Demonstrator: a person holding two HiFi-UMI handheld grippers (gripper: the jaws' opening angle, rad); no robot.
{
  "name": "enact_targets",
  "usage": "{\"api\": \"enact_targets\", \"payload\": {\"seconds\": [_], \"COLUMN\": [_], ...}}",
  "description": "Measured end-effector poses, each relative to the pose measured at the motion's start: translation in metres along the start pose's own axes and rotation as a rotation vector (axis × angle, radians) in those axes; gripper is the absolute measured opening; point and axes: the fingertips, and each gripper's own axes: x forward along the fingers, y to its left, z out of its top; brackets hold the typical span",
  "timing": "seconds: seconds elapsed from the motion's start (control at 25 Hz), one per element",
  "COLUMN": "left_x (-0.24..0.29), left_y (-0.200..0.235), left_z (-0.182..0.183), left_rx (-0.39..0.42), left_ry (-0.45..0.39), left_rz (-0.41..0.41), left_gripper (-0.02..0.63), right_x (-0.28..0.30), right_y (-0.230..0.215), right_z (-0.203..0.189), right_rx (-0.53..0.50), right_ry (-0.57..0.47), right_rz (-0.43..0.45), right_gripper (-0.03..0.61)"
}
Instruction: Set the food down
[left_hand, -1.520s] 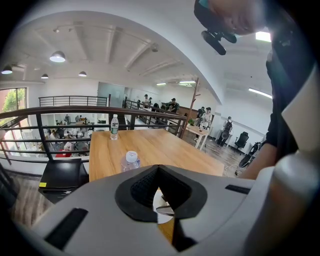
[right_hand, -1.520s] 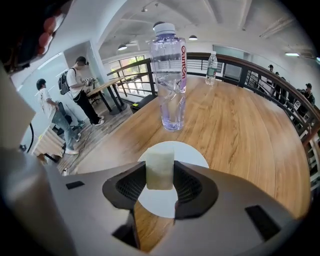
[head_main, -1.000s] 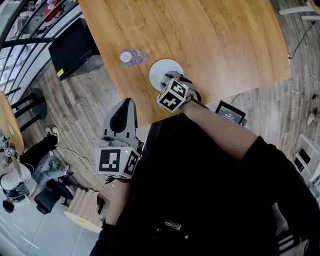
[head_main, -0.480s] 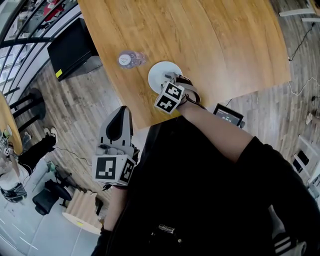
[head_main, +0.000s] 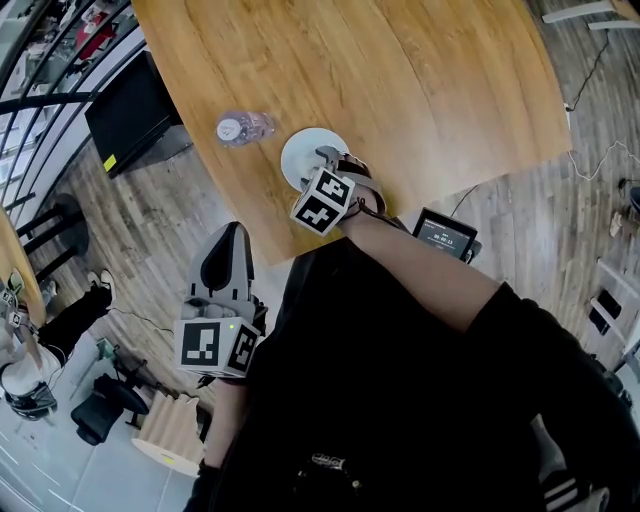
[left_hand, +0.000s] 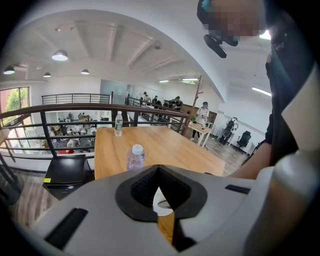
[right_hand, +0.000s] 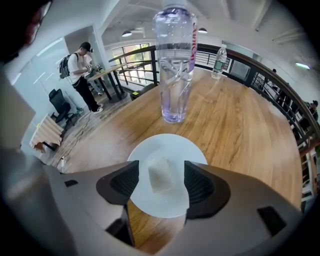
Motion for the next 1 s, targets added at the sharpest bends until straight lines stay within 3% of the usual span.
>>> {"api": "enact_targets", "payload": {"seconds": [0.2,0.48,0.52,0.64,1.0], "left_x": [0.002,-0.005,-0.006,-0.009,-0.006], "left_y": [-0.004,-0.013,-0.015,-0.022,-0.035], "left_z": [0.007,0.039,0.045,0.062,0.096], "left_rx": [0.028,0.07,0.079,0.105,0.064], "left_ry": [-0.028,-0.107,-0.123,-0.173,-0.286], "left_rz": [-0.026,-0.062,-0.074,-0.118,-0.207], "left_gripper": [0.005,0.005,0.005,0.005,0.005], "right_x": [-0.037,-0.134,-0.152,-0.2,-0.284], "right_y": [-0.012,-0.009,-0.006,0.003,-0.004], "right_z": [0.036,0.104,0.11,0.121,0.145], "right_rx": [0.095,0.161,0.164,0.161,0.204], "right_ry": [-0.118,-0.401,-0.448,-0.572,-0.839], "right_rz": [0.01,0.056,0.071,0.125,0.188], "right_gripper": [0.272,0.261,0.229,0.054,0.018]}}
